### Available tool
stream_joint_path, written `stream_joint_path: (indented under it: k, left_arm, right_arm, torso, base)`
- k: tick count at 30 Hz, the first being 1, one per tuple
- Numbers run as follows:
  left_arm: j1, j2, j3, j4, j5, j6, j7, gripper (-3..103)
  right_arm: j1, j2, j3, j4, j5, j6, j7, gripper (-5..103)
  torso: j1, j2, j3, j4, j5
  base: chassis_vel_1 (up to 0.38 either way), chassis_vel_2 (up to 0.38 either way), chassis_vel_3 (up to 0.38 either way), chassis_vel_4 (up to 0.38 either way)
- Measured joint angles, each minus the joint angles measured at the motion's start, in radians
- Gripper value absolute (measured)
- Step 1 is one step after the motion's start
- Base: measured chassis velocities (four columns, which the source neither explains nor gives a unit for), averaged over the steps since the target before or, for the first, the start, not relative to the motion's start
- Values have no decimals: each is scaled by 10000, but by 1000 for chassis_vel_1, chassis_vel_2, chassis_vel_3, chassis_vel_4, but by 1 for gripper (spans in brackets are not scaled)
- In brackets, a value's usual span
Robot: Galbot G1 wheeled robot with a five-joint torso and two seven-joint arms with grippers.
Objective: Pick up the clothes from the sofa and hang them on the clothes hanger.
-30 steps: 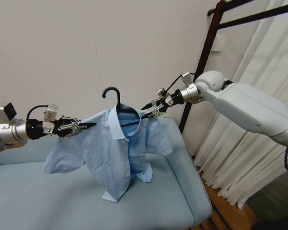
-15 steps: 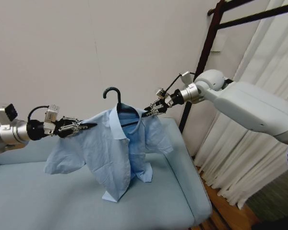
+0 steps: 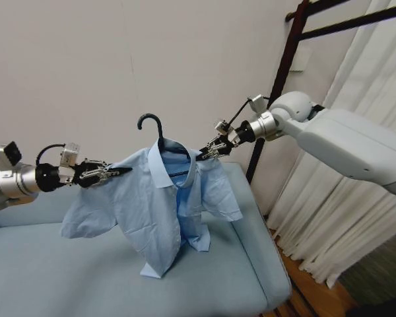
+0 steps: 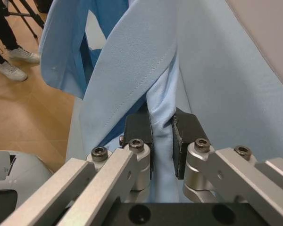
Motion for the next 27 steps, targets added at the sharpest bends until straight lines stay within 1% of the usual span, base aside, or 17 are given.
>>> stream_joint_path:
  k: [2,4,5,7,9,12,14,16,17,18,19,20,21,22,24,26,27]
  left_arm:
    - [-1,-42,-5,-29,-84,-6,-150,30]
    - [-4,-47,-6,-35,-102,-7,-168,30]
    - [-15,-51,-12,-40,-142,-7,-224,42]
    - [-54,-45,-31,33,-180,-13,-272,52]
    - [-64,-43,-37,50,-189,-15,-299,52]
    - [-111,-36,-88,109,-257,-24,-599,68]
    - [-113,-32,-97,109,-262,-25,-627,68]
    - [-128,-39,-138,76,-293,-30,-778,80]
    - [-128,-39,-138,76,-293,-30,-778,80]
    - [-135,-57,-149,60,-305,-32,-807,85]
    - [-137,-78,-157,43,-311,-35,-826,90]
    - [-136,-101,-162,12,-313,-37,-830,96]
    - [-137,-113,-164,-2,-314,-37,-831,98]
    - [-137,-113,-164,-2,-314,-37,-831,98]
    - [-137,-132,-174,-33,-314,-40,-835,100]
    - [-143,-133,-176,-40,-317,-43,-850,100]
    - [-150,-133,-182,-48,-322,-46,-854,100]
  right_arm:
    - [-4,-52,6,14,26,2,11,9]
    - [-5,-67,9,23,37,3,21,9]
    - [-14,-139,17,73,80,10,66,9]
    - [-50,-276,53,189,161,27,158,9]
    - [-59,-312,64,224,183,29,203,9]
    - [-96,-498,110,432,353,80,582,8]
    - [-99,-517,120,454,378,88,660,8]
    - [-107,-606,214,620,540,100,1172,8]
    - [-107,-606,214,620,540,100,1172,8]
    - [-108,-651,239,719,642,102,1463,8]
    - [-111,-708,249,843,805,106,1819,8]
    - [-144,-823,279,1078,1110,139,2460,8]
    - [-176,-883,305,1202,1269,158,2759,8]
    - [-176,-883,305,1202,1269,158,2759,8]
    - [-284,-1092,385,1539,1574,199,3373,8]
    - [-337,-1186,416,1675,1664,215,3572,8]
    - [-391,-1295,442,1824,1801,235,3795,8]
  torso:
    - [0,1,0,0,0]
    - [0,0,0,0,-1]
    - [1,0,0,0,0]
    - [1,0,0,-1,0]
    - [0,0,0,-1,0]
    - [0,1,0,-1,1]
    - [0,1,0,-1,0]
    - [0,1,0,-1,1]
    - [0,1,0,-1,1]
    - [1,0,0,0,0]
    - [0,0,0,0,0]
    - [0,0,0,0,-1]
    - [0,0,0,0,-1]
    - [0,0,0,0,-1]
    - [0,0,0,1,0]
    - [0,1,0,-1,0]
    - [0,0,0,0,1]
  base:
    - [0,0,0,0]
    - [0,0,0,0]
    - [0,0,0,0]
    - [0,0,0,0]
    - [0,0,0,0]
    - [0,0,0,0]
    - [0,0,0,0]
    - [0,0,0,0]
    - [0,0,0,0]
    - [0,0,0,0]
    - [0,0,0,0]
    - [0,0,0,0]
    - [0,0,0,0]
    - [0,0,0,0]
    - [0,0,0,0]
    - [0,0,0,0]
    - [0,0,0,0]
